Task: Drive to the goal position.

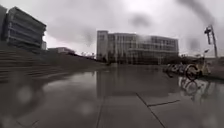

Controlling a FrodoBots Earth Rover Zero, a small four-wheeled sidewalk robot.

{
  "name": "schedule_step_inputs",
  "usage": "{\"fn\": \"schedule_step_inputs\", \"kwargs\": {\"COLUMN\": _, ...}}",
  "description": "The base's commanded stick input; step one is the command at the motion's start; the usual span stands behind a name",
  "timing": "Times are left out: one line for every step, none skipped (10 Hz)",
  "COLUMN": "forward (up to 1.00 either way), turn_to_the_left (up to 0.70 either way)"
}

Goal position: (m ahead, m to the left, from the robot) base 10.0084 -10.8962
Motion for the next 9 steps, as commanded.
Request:
{"fn": "schedule_step_inputs", "kwargs": {"forward": 0.70, "turn_to_the_left": 0.00}}
{"fn": "schedule_step_inputs", "kwargs": {"forward": 0.70, "turn_to_the_left": 0.00}}
{"fn": "schedule_step_inputs", "kwargs": {"forward": 0.70, "turn_to_the_left": 0.00}}
{"fn": "schedule_step_inputs", "kwargs": {"forward": 0.70, "turn_to_the_left": 0.00}}
{"fn": "schedule_step_inputs", "kwargs": {"forward": 0.70, "turn_to_the_left": 0.00}}
{"fn": "schedule_step_inputs", "kwargs": {"forward": 0.70, "turn_to_the_left": 0.00}}
{"fn": "schedule_step_inputs", "kwargs": {"forward": 0.70, "turn_to_the_left": 0.00}}
{"fn": "schedule_step_inputs", "kwargs": {"forward": 0.70, "turn_to_the_left": 0.00}}
{"fn": "schedule_step_inputs", "kwargs": {"forward": 0.70, "turn_to_the_left": 0.00}}
